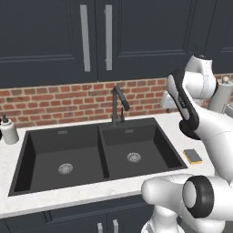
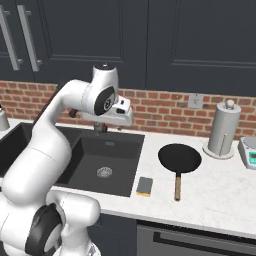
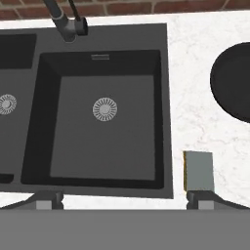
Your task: Pick the pan and sponge and place them into the sink. Then turn on the water.
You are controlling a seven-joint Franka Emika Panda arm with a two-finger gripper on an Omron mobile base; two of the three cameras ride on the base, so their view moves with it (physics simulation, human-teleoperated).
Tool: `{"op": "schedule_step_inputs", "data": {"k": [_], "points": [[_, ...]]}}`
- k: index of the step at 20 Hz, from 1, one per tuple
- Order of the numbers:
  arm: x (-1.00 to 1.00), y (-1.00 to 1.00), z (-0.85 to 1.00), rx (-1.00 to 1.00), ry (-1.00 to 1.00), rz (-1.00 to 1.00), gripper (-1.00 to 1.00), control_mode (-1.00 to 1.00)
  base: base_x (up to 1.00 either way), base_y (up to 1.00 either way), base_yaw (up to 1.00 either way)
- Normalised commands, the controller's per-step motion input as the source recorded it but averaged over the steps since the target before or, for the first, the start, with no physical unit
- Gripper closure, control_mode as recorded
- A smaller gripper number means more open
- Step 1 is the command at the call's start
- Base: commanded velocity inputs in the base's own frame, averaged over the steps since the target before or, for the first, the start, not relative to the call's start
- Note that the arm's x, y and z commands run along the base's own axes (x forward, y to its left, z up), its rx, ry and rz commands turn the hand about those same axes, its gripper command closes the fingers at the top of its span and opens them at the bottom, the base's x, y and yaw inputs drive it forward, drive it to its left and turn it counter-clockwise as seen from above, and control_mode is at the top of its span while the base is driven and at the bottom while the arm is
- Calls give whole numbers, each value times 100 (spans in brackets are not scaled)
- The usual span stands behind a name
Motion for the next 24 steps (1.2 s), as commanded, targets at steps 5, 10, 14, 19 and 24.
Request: {"op": "schedule_step_inputs", "data": {"k": [5,10,14,19,24], "points": [[0,-53,-21,0,0,0,-100,-100,0,0,0],[0,-54,-36,0,0,0,-100,-100,0,0,0],[0,-33,-31,0,-1,0,-100,-100,0,0,0],[-10,-15,-20,0,0,0,-100,-100,0,0,0],[0,-27,-18,-1,1,0,-100,-100,0,0,0]]}}
